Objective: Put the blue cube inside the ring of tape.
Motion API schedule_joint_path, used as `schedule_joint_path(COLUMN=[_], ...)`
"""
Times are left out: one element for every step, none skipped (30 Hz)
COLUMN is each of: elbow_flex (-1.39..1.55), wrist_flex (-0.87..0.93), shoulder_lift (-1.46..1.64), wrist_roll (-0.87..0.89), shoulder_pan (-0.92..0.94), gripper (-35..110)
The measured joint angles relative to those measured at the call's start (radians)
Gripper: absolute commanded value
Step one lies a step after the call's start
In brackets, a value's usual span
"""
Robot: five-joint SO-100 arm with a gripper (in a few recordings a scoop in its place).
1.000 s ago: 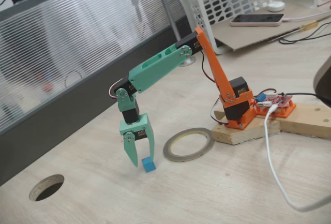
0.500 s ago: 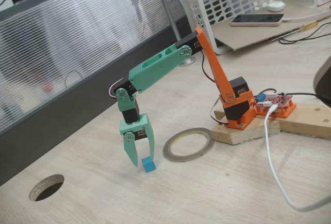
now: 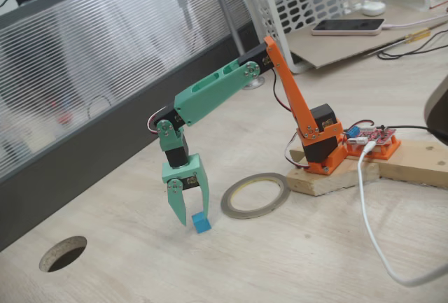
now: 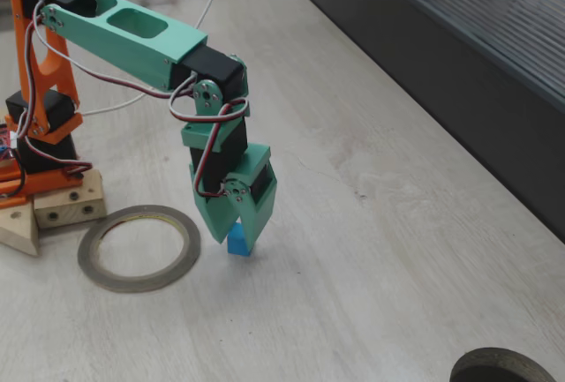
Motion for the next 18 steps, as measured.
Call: schedule_joint_path(elbow_flex=[0.000,0.000,0.000,0.000,0.000,0.000,0.000,0.000,0.000,0.000,0.000,0.000,0.000,0.000,0.000,0.000,0.000,0.000], wrist_flex=[0.000,0.000,0.000,0.000,0.000,0.000,0.000,-0.002,-0.009,-0.011,-0.009,-0.009,-0.009,-0.009,-0.009,-0.009,-0.009,-0.009], shoulder_lift=[0.000,0.000,0.000,0.000,0.000,0.000,0.000,0.000,0.000,0.000,0.000,0.000,0.000,0.000,0.000,0.000,0.000,0.000], wrist_roll=[-0.017,-0.040,-0.064,-0.095,-0.120,-0.138,-0.149,-0.156,-0.161,-0.164,-0.166,-0.163,-0.163,-0.163,-0.163,-0.163,-0.163,-0.163], shoulder_pan=[0.000,0.002,0.003,0.005,0.005,0.005,0.005,0.005,0.005,0.005,0.005,0.005,0.005,0.005,0.005,0.005,0.005,0.005], gripper=[28,28,28,28,28,28,28,28,28,28,28,28,28,28,28,28,28,28])
